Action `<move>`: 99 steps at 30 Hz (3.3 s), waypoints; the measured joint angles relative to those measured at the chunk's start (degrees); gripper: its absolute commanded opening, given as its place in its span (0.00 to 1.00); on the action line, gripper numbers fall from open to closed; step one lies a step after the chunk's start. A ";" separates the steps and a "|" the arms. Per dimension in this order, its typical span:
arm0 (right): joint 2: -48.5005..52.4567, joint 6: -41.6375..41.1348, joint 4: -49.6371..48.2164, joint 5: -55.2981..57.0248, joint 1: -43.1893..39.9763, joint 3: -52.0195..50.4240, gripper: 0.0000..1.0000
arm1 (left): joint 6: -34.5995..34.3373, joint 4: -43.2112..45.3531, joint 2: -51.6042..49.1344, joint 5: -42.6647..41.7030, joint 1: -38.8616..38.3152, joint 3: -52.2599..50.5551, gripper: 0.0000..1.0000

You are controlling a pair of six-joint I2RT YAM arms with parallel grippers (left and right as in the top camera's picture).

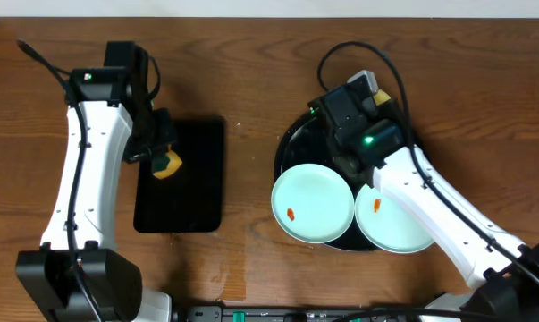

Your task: Clean dirty plates on tray and stack at the side

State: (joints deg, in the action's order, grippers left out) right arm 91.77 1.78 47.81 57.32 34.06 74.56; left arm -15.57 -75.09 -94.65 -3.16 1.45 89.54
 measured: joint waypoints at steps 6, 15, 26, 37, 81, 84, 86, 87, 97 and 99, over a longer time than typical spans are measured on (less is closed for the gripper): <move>0.00 0.39 0.66 3.17 1.77 0.00 0.01 | 0.81 0.83 0.02 -0.15 0.87 -2.84 0.07; -0.02 0.42 2.80 4.37 2.21 0.00 0.01 | 0.83 1.07 0.07 -0.55 0.87 -2.84 0.08; -0.02 0.42 2.97 4.63 3.19 0.00 0.01 | 0.83 1.18 0.07 -0.59 0.85 -2.84 0.07; -0.04 -5.33 3.93 -6.69 -0.96 0.02 0.01 | 0.83 1.70 0.07 -1.31 0.87 -2.84 0.08; 14.62 -27.04 6.36 -60.63 -75.47 2.54 0.36 | 2.12 2.95 0.07 -4.02 0.87 -2.84 0.08; 14.25 -24.44 5.66 -64.70 -75.34 2.54 0.40 | 2.14 2.95 0.07 -4.00 0.87 -2.84 0.08; 13.03 -22.45 5.73 -67.95 -74.69 2.54 0.43 | 2.12 2.95 0.07 -4.00 0.87 -2.84 0.07; 12.02 -21.20 5.88 -69.59 -74.03 2.54 0.45 | 2.14 2.95 0.07 -4.00 0.85 -2.84 0.07; -0.35 -4.15 15.85 -80.94 -49.20 2.97 0.45 | 2.49 2.38 0.07 -4.02 0.85 -2.84 0.08; -0.13 -1.44 16.22 -81.26 -41.88 2.67 0.42 | 2.51 2.34 0.07 -4.02 0.85 -2.84 0.08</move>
State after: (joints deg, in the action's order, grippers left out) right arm 91.64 0.34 64.03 -23.94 -7.81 77.23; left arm -13.06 -72.75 -94.59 -7.18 2.31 86.70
